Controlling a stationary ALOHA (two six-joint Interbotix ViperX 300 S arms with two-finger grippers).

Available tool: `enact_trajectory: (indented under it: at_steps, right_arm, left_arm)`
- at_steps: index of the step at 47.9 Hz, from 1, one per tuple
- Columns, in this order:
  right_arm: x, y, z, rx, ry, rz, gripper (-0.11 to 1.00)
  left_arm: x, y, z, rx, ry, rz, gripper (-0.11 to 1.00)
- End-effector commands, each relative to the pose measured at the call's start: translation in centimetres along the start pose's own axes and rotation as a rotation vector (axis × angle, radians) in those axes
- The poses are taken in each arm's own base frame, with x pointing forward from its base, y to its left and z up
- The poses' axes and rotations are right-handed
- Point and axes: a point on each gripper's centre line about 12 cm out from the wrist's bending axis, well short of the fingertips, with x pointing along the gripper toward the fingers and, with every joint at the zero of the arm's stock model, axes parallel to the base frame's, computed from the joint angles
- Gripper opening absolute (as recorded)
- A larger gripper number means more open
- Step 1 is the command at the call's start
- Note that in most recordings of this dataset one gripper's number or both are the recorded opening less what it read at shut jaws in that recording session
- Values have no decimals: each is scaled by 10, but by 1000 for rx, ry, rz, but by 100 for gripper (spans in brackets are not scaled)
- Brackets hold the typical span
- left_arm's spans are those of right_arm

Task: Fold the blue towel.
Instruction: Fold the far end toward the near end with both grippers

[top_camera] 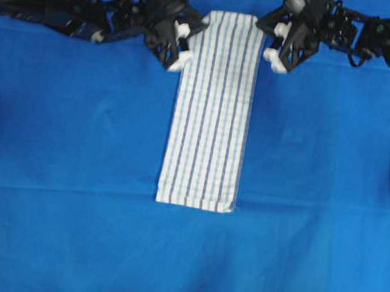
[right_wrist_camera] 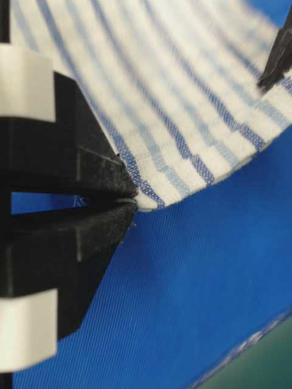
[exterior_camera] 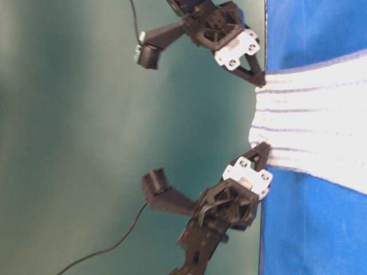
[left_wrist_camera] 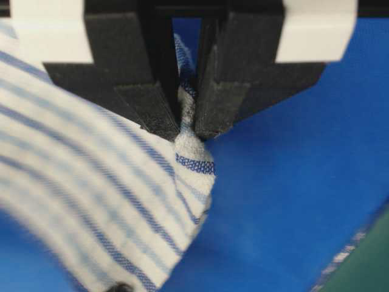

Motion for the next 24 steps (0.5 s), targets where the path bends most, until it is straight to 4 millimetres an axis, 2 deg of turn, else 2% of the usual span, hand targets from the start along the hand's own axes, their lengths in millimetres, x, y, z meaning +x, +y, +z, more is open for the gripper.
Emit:
enact_trajectory:
  at_steps: [1, 11, 24]
  right_arm:
    - [-15, 15, 17, -24, -54, 28, 5]
    - [-39, 52, 21, -66, -53, 98, 5]
    - [-59, 102, 3, -81, -5, 213, 5]
  left_arm:
    - [-20, -13, 17, 8, -49, -27, 3]
    - [-46, -46, 15, 14, -56, -103, 3]
    - [-72, -95, -2, 37, -25, -226, 3]
